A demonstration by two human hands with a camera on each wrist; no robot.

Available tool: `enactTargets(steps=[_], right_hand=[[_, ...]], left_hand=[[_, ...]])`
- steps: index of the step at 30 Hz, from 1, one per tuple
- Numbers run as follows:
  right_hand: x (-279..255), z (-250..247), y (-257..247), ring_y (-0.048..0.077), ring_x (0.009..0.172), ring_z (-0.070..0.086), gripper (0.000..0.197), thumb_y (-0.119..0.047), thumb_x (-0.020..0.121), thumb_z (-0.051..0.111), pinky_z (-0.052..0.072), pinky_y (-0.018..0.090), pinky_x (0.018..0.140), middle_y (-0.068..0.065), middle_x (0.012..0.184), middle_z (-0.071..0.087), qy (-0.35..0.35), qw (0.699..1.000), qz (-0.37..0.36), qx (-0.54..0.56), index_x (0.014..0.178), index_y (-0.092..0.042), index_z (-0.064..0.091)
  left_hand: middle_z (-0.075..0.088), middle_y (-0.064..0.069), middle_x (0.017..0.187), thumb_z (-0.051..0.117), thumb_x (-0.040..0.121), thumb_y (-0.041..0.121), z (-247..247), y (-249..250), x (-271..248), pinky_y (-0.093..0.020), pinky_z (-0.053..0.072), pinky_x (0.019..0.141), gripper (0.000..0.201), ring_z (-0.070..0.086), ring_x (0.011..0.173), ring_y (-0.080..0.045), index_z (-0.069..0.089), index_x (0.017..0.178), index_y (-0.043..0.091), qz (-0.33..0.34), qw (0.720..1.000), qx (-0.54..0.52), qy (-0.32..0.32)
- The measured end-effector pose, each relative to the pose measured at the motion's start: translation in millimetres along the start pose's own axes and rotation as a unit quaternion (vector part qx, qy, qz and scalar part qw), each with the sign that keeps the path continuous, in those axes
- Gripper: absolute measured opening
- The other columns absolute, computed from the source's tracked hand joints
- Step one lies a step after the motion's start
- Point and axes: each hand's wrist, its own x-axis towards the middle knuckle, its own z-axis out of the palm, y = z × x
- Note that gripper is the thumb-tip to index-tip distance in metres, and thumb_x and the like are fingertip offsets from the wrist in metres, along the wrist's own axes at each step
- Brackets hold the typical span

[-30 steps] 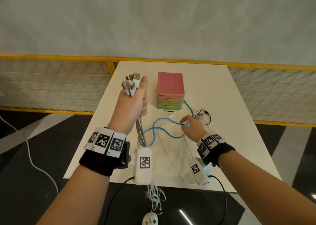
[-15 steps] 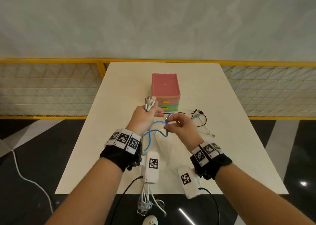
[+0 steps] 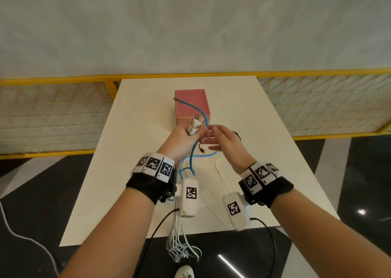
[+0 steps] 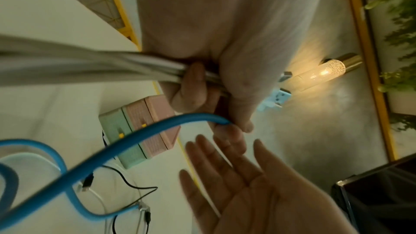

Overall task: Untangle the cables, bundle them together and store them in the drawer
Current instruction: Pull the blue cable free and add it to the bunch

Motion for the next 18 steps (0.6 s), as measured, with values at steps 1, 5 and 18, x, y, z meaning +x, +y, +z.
enactTargets(steps=[1,5,18], right_hand=[[3.2,-1.2,-5.1,0.017,0.08,0.062,0.027,-0.023,0.1,0.04,0.049,0.027,0.075,0.004,0.09,0.065,0.006,1.0,-0.004,0.02,0.114,-0.007,0.056],[9.3,-4.5,-22.0,0.015,0.062,0.057,0.025,-0.007,0.096,0.049,0.049,0.026,0.064,0.004,0.078,0.063,0.022,0.996,-0.039,0.074,0.115,0.007,0.056],[-49.0,-12.8,-26.5,0.012,0.06,0.061,0.009,-0.006,0.091,0.058,0.053,0.023,0.067,0.002,0.069,0.065,-0.103,0.989,-0.076,-0.077,0.096,-0.004,0.065]], left_hand=[[0.053,0.017,0.047,0.053,0.1,0.028,0.9,-0.6,-2.1,-0.008,0.03,0.044,0.036,0.044,0.038,0.005,0.06,0.069,0.012,0.015,1.0,0.013,-0.012],[0.072,-0.014,0.091,0.055,0.099,0.028,2.1,-5.7,-7.7,-0.006,0.04,0.056,0.035,0.056,0.061,0.002,0.063,0.064,0.027,0.039,0.997,0.038,-0.051],[0.063,0.001,0.077,0.042,0.102,0.04,15.7,13.5,-33.3,-0.02,0.025,0.043,0.042,0.03,0.049,-0.009,0.074,0.082,0.023,0.064,0.957,-0.26,0.114]])
